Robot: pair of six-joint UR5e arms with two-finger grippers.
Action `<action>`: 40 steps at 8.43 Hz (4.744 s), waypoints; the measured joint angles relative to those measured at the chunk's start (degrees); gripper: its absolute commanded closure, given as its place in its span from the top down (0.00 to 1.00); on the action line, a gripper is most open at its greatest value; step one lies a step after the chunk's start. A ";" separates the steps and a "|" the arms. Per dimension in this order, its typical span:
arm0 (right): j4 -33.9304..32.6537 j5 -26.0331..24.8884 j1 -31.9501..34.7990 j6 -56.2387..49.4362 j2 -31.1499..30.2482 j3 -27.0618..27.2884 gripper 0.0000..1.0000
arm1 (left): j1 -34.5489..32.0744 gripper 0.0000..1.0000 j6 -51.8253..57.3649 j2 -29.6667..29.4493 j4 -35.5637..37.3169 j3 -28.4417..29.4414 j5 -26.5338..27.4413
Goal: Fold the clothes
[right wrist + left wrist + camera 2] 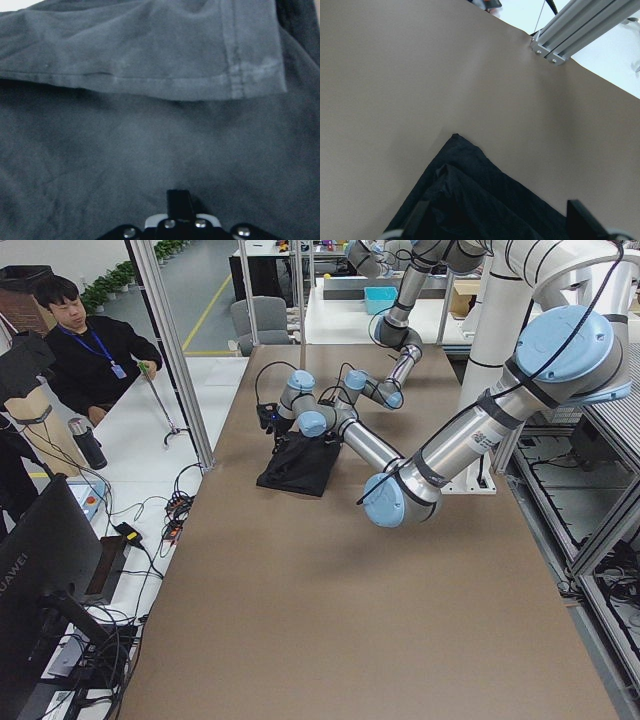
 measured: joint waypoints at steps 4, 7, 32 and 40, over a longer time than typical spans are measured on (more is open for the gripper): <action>0.60 -5.44 3.26 -4.79 1.33 -6.57 0.00 | 0.06 0.95 -0.17 0.12 -0.08 -0.45 -0.03; 1.22 -5.58 10.58 -8.84 8.49 -18.43 0.00 | 0.13 0.95 -0.18 2.13 0.11 -3.12 -0.02; 1.55 2.21 19.18 -31.10 0.91 -12.45 0.95 | -9.30 0.95 13.40 1.23 -16.18 18.33 0.73; -9.33 6.15 46.72 -86.10 -32.27 12.98 0.95 | -35.79 0.95 70.11 34.22 -6.11 -4.06 -5.28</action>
